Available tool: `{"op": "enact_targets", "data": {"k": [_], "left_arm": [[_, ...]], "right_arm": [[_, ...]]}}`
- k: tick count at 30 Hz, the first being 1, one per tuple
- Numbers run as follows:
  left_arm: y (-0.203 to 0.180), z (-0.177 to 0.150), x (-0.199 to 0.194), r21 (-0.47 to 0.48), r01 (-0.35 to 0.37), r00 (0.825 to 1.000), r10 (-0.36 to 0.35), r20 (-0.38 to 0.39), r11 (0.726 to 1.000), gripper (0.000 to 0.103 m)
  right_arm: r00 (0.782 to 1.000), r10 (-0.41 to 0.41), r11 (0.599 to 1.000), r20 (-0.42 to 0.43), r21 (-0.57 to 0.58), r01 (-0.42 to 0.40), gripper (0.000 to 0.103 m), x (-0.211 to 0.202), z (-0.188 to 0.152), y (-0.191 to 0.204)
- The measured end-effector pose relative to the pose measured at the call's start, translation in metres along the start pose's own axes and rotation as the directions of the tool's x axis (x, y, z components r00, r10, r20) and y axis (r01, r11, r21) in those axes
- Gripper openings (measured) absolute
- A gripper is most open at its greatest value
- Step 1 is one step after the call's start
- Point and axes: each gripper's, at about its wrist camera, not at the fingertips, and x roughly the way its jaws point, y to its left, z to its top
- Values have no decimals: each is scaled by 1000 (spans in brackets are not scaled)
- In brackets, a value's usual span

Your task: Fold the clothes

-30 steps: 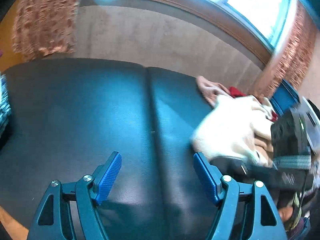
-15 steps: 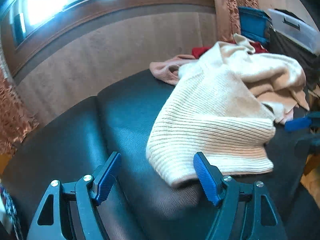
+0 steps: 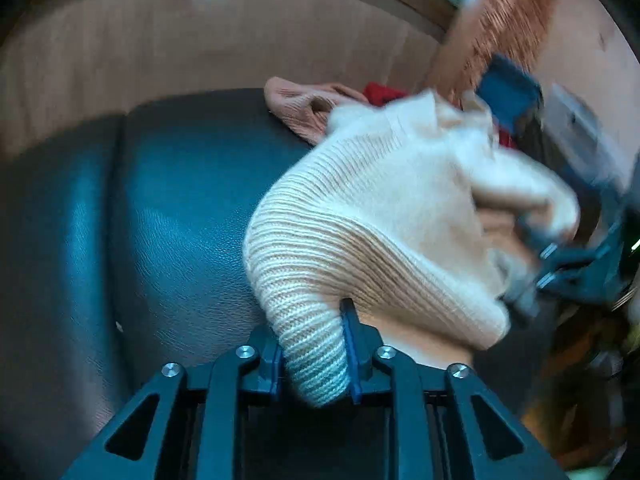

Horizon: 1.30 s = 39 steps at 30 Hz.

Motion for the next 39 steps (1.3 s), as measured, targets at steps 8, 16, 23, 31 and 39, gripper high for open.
{"op": "enact_targets", "data": {"k": [8,16,23,31,39], "left_arm": [[25,10,-46,-154,190,977,-173,121,970,14],[50,22,-117,-239,243,937,-164,308,940,10],[113,38,-214,-366,159,900,18,437,917,9],[177,66,-248,-513,-40,921,231,314,858,14],[197,10,-231,-488,-78,954,207,217,869,15]], "right_arm": [[938,318,946,-137,108,-305,20,53,9,-18],[808,589,752,27,350,-559,10,-1,27,-38],[485,842,361,235,423,-831,11,-50,44,-9],[485,856,358,179,471,-806,30,-63,42,34],[656,753,560,61,465,-686,47,-28,6,-1]]}}
